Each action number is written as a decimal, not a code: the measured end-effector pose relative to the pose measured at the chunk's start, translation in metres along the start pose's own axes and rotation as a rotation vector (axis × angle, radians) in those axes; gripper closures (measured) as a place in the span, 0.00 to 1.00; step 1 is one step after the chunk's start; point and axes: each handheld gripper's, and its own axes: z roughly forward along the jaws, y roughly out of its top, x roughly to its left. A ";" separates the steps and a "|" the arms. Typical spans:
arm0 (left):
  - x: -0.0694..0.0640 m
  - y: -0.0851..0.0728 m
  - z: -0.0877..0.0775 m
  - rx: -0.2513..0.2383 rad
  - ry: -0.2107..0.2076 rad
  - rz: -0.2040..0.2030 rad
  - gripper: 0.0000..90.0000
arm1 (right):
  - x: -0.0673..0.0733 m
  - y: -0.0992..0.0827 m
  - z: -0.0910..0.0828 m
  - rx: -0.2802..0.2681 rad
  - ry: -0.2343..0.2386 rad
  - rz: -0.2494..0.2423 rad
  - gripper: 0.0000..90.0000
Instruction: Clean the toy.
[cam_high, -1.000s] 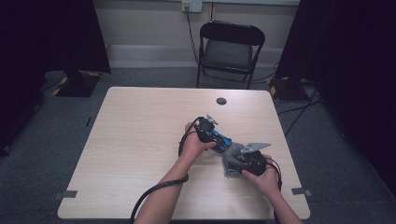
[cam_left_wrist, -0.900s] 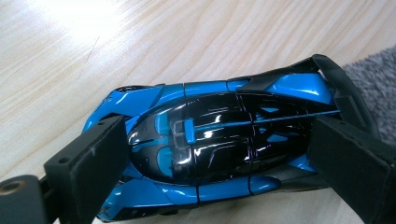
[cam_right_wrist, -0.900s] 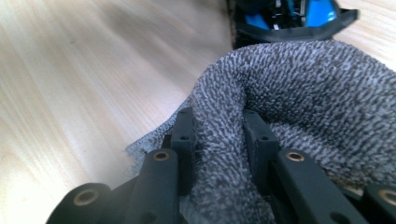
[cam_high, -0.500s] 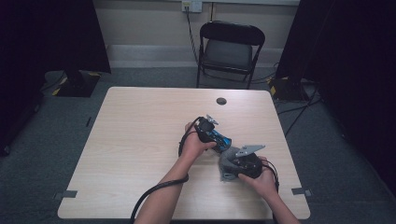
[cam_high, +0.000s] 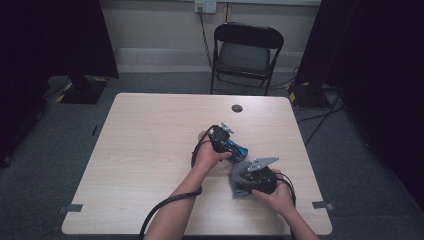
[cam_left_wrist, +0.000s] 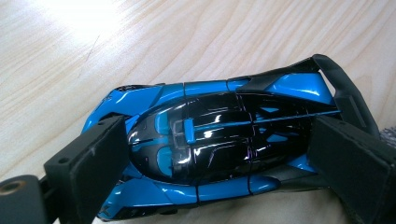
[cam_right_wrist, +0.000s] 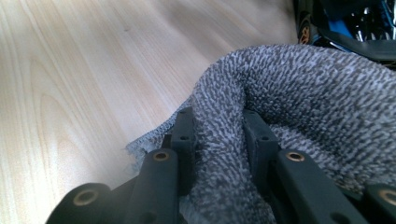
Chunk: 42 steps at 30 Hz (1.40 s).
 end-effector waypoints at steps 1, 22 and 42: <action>0.000 0.000 0.000 0.000 0.000 -0.001 0.06 | 0.000 0.000 0.000 0.000 0.001 -0.001 0.78; 0.000 0.000 0.000 -0.006 0.000 -0.002 0.06 | 0.011 0.005 -0.003 0.007 0.105 -0.061 0.78; 0.000 -0.001 0.000 -0.008 -0.003 0.001 0.06 | -0.013 0.000 -0.074 -0.045 0.015 -0.029 0.78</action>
